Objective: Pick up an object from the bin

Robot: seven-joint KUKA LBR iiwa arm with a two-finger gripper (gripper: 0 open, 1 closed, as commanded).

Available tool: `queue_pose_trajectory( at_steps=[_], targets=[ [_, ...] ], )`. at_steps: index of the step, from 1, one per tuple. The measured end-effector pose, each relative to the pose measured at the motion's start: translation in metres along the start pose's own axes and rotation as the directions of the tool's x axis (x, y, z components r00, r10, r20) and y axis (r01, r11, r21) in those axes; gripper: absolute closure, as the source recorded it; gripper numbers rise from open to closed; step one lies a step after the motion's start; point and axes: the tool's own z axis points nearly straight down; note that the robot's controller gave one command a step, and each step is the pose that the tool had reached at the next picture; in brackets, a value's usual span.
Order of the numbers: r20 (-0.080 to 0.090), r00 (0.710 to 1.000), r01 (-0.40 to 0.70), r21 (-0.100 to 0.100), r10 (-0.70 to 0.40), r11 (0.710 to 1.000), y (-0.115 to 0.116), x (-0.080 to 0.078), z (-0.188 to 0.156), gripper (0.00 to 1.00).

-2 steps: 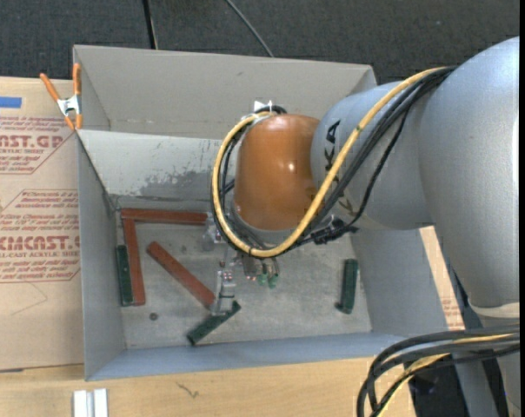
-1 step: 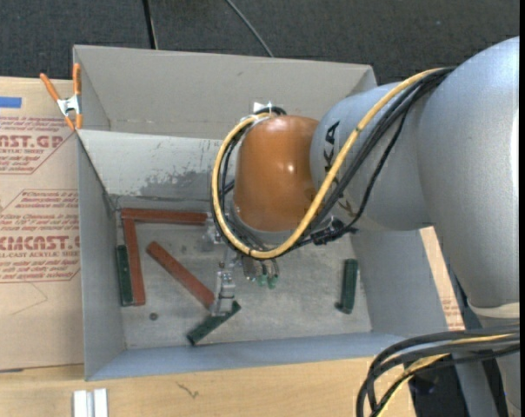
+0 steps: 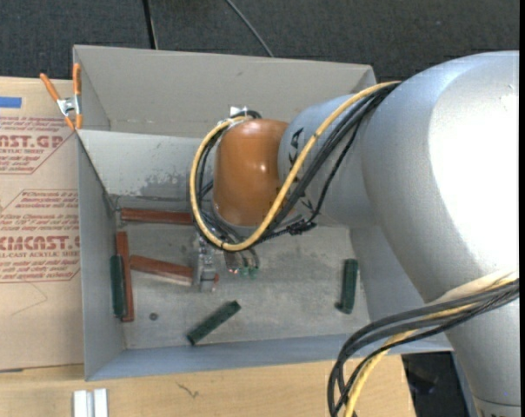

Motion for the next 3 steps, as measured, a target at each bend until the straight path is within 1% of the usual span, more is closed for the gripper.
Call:
queue_pose_trajectory(
  at_steps=[1,2,3],
  targets=[
    [0.003,1.000,0.001,-0.001,-0.001,1.000,0.000,0.000,0.002,0.00],
    [0.003,1.000,0.001,-0.001,-0.001,1.000,0.000,0.000,0.002,0.00],
    [-0.001,1.000,0.001,-0.001,-0.001,1.000,0.065,0.049,-0.008,1.00]
  ],
)
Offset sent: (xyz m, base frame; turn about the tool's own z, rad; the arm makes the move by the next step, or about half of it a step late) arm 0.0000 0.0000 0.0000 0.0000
